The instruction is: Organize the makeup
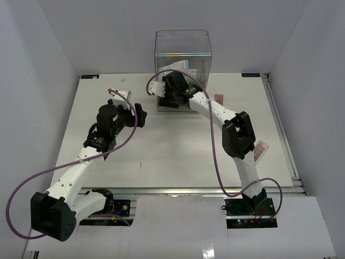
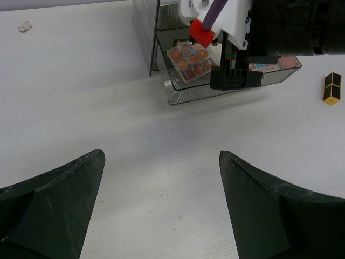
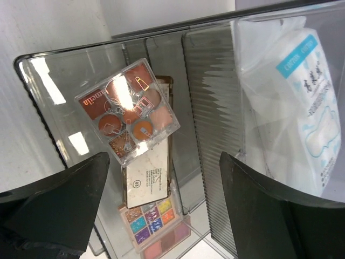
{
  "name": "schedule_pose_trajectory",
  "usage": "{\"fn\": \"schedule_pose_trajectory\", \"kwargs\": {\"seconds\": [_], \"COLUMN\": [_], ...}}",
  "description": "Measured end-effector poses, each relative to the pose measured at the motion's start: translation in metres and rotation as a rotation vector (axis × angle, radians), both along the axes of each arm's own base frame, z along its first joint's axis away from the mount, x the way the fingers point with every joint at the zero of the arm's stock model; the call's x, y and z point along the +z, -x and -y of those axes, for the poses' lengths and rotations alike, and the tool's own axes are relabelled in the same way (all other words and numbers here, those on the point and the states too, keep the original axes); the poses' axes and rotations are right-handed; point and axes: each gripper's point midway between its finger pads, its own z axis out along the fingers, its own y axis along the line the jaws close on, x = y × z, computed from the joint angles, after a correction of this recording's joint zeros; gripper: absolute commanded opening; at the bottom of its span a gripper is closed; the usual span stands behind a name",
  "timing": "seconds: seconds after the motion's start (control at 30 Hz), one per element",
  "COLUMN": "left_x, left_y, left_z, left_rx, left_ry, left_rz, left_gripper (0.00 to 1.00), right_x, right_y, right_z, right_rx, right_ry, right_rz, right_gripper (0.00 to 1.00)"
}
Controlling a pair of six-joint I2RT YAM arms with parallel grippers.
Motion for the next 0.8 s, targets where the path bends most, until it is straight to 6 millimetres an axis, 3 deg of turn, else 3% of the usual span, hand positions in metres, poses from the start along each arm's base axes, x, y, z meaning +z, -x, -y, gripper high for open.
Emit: {"fn": "schedule_pose_trajectory", "kwargs": {"seconds": [0.2,0.23,0.43,0.53,0.63,0.7,0.77,0.8], "left_x": [0.0,0.0,0.001,0.004,0.006,0.008,0.008,0.008], "left_y": [0.0,0.0,0.002,0.004,0.005,0.006,0.007,0.007], "left_z": [0.0,0.0,0.002,0.004,0.005,0.006,0.008,0.008], "left_rx": [-0.001,-0.002,-0.015,-0.024,-0.033,-0.042,-0.047,-0.05], "left_ry": [0.001,0.001,0.006,0.012,0.018,0.024,0.029,0.03], "left_rz": [0.001,0.001,0.002,0.007,0.012,0.014,0.011,0.011], "left_gripper": [0.98,0.98,0.98,0.98,0.98,0.98,0.98,0.98], "right_x": [-0.011,-0.009,0.044,0.075,0.086,0.074,0.044,0.028], "right_y": [0.011,0.012,0.039,0.052,0.058,0.064,0.09,0.103], "right_z": [0.003,0.005,0.039,0.082,0.144,0.206,0.273,0.297], "right_rx": [-0.018,-0.026,-0.115,-0.212,-0.337,-0.471,-0.645,-0.71], "right_ry": [0.005,-0.003,-0.132,-0.242,-0.377,-0.439,-0.438,-0.424], "right_rz": [-0.024,-0.023,-0.035,-0.065,-0.129,-0.173,-0.247,-0.274], "right_gripper": [0.97,0.92,0.9,0.9,0.9,0.9,0.9,0.9]}}
